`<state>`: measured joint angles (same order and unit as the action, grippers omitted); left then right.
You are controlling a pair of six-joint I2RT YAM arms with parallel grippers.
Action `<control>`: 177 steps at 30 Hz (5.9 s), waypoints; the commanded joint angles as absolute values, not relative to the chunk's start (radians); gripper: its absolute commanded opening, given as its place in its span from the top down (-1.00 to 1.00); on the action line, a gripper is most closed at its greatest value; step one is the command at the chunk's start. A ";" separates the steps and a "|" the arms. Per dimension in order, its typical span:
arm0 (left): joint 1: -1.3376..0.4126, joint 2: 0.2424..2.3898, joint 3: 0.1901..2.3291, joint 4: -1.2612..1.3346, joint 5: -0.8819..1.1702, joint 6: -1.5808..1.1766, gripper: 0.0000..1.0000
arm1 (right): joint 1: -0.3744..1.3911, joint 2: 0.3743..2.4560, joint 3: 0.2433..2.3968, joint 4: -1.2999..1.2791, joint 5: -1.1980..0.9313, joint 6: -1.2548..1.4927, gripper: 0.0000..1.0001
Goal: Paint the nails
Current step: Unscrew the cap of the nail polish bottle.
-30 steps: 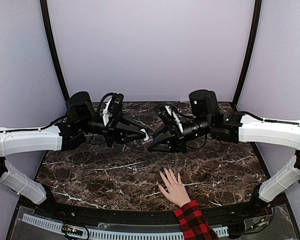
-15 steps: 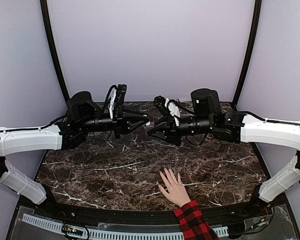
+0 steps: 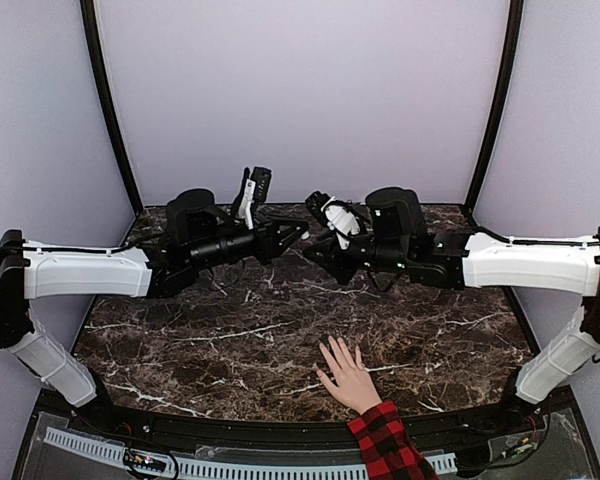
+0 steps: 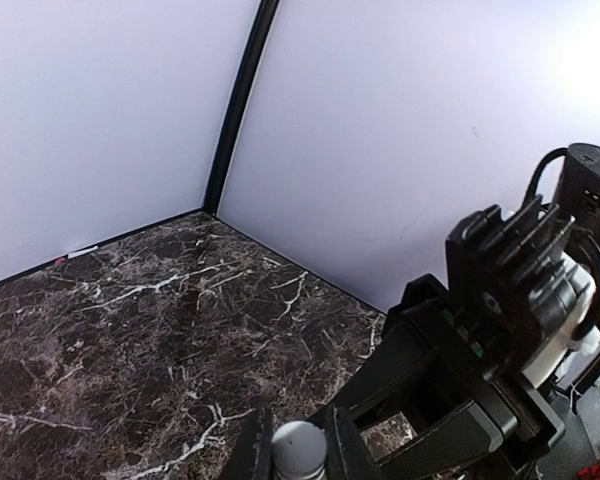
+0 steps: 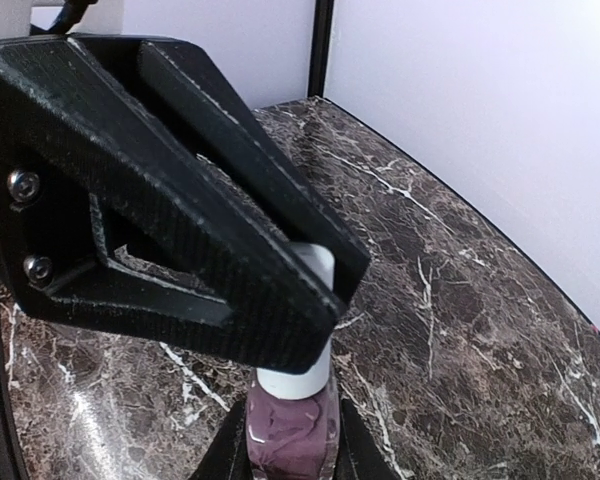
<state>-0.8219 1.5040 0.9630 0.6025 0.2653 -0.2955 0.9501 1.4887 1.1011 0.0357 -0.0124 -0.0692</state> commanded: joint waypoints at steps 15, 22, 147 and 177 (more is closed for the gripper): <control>-0.834 1.561 0.990 0.591 0.069 -0.396 0.84 | 0.942 1.545 1.122 0.137 0.167 -0.039 0.97; -0.813 1.423 0.990 0.492 0.189 -0.259 0.12 | 0.934 1.482 1.051 0.186 0.058 -0.081 0.97; -0.759 1.279 1.045 0.390 0.725 -0.020 -0.42 | 0.933 1.314 1.009 0.186 -0.316 -0.125 1.00; -0.823 1.341 0.960 0.588 0.984 0.053 0.44 | 0.936 1.416 1.172 -0.070 -0.823 -0.187 1.00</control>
<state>-0.8131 1.3430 0.9272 0.5594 0.9592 0.0383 0.9291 1.4101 1.1343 -0.0769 -0.7834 -0.1795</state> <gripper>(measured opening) 0.298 0.204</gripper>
